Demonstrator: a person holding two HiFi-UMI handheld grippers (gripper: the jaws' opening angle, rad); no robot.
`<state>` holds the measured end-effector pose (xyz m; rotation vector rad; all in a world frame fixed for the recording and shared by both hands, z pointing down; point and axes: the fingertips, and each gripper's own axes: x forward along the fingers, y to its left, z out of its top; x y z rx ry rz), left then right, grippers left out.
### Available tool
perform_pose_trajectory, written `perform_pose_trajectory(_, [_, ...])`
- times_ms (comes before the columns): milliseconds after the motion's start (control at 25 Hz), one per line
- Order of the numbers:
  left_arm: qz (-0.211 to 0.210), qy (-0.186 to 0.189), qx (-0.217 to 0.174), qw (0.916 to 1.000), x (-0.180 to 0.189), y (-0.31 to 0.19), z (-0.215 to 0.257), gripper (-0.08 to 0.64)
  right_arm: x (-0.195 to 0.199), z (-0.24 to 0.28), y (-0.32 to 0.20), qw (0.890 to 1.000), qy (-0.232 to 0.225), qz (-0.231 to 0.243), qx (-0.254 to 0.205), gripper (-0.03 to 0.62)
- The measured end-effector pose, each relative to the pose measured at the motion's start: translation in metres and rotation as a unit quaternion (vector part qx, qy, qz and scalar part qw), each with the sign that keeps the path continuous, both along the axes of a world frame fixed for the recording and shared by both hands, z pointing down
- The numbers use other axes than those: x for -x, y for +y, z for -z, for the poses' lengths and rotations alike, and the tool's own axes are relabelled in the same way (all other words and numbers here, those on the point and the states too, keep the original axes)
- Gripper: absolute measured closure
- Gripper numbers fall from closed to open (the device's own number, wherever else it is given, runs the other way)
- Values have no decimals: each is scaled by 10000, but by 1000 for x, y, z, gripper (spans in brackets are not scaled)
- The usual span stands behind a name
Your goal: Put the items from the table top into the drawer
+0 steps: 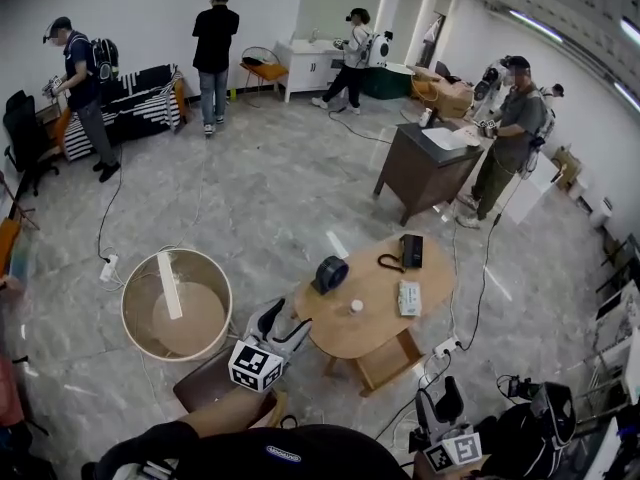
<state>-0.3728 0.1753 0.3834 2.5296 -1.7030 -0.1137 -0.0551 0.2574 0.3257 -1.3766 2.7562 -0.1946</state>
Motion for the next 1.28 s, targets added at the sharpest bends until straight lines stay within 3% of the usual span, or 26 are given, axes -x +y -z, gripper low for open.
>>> perform_pose_trajectory(200, [119,138,185,9997,16,-6,-18,272,14,-9,-12,9999,-32,40,135,276])
perform_pose_trajectory(520, [139,-50,130,9998,10,-32,-16,272,8,-13,-39,9997,-174,99,113,284])
perform_pose_trajectory(800, [122,-179,84,9997,-27,-66,-21,272,-32,-24,-72,9994,-337,42,107,288])
perform_pose_trajectory(1280, [290,-634,60,9975,-127,-167,-47,273,-137,-35,-174,9986,-502,63,174,290])
